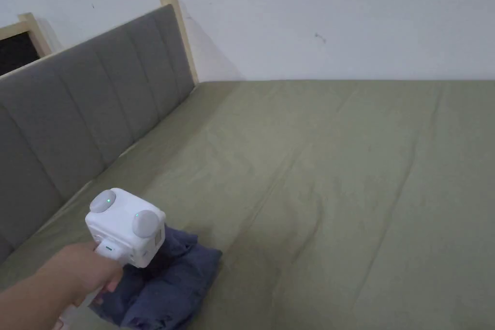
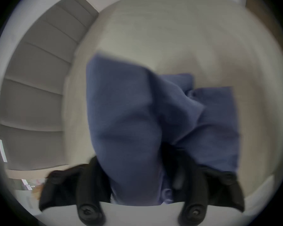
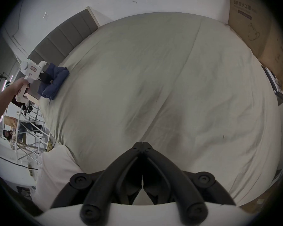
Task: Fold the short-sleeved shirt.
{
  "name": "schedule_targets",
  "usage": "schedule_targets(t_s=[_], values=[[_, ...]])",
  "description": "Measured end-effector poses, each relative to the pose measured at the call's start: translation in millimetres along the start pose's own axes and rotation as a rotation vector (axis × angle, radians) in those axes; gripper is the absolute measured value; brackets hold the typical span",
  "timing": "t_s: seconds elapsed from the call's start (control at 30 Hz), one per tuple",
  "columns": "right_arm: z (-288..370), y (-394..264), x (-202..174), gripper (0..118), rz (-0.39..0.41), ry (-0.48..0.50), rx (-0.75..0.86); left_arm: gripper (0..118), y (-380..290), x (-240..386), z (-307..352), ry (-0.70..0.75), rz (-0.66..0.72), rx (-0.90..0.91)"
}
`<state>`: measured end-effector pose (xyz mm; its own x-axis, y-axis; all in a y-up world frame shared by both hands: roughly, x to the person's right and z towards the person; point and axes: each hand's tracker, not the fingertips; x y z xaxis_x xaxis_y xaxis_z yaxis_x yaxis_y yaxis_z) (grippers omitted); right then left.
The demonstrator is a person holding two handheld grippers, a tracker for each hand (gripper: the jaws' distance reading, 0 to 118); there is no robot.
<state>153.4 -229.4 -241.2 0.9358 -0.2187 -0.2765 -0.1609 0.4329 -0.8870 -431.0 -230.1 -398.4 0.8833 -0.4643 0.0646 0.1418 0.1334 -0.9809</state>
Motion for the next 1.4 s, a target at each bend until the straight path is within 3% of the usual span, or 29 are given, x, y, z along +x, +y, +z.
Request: schedule_targets(t_s=[0.07, 0.17, 0.27, 0.3, 0.33, 0.37, 0.4, 0.43, 0.63, 0.73, 0.87, 0.97, 1.07, 1.17, 1.23, 1.4], values=[[3, 2, 0, 0, -0.009, 0.004, 0.004, 106, -1, -5, -7, 0.112, 0.018, -0.023], [10, 3, 2, 0, -0.020, 0.002, 0.020, 110, -6, -23, 3, 0.151, 0.114, 0.034], [23, 1, 7, 0, -0.030, -0.010, 0.067, 107, -20, -23, 38, -0.054, 0.311, 0.134], [29, -1, 9, 0, -0.036, -0.012, 0.097, 95, -31, -18, 58, -0.250, 0.434, 0.238], [36, -2, 10, 0, -0.046, -0.014, 0.128, 72, -45, -9, 78, -0.470, 0.504, 0.351], [43, -4, 12, 0, -0.057, -0.016, 0.160, 35, -63, 7, 97, -0.704, 0.568, 0.444], [51, -6, 14, 0, -0.065, -0.014, 0.190, 11, -79, 28, 112, -0.829, 0.624, 0.531], [58, -7, 15, 0, -0.072, -0.015, 0.219, 0, -92, 52, 130, -0.883, 0.630, 0.589], [122, -17, 23, 0, -0.194, 0.023, 0.384, 0, -148, 189, 244, -0.826, 0.420, 0.923], [163, -28, 23, 0, -0.232, 0.032, 0.515, 0, -161, 228, 291, -0.781, 0.411, 1.025], [226, -46, 6, 0, -0.128, -0.112, 0.813, 0, -184, 247, 342, -0.695, 0.365, 1.179], [258, -67, -7, 0, -0.058, -0.262, 1.110, 0, -202, 254, 371, -0.535, 0.353, 1.309], [266, -86, -15, 0, -0.003, -0.367, 1.284, 0, -220, 257, 387, -0.396, 0.373, 1.420], [267, -99, -21, 0, 0.042, -0.453, 1.316, 0, -236, 255, 397, -0.335, 0.427, 1.478], [264, -101, -21, 0, 0.053, -0.459, 1.293, 0, -243, 253, 397, -0.344, 0.428, 1.484], [263, -107, -20, 0, 0.005, -0.472, 1.266, 0, -253, 251, 395, -0.290, 0.411, 1.478]])
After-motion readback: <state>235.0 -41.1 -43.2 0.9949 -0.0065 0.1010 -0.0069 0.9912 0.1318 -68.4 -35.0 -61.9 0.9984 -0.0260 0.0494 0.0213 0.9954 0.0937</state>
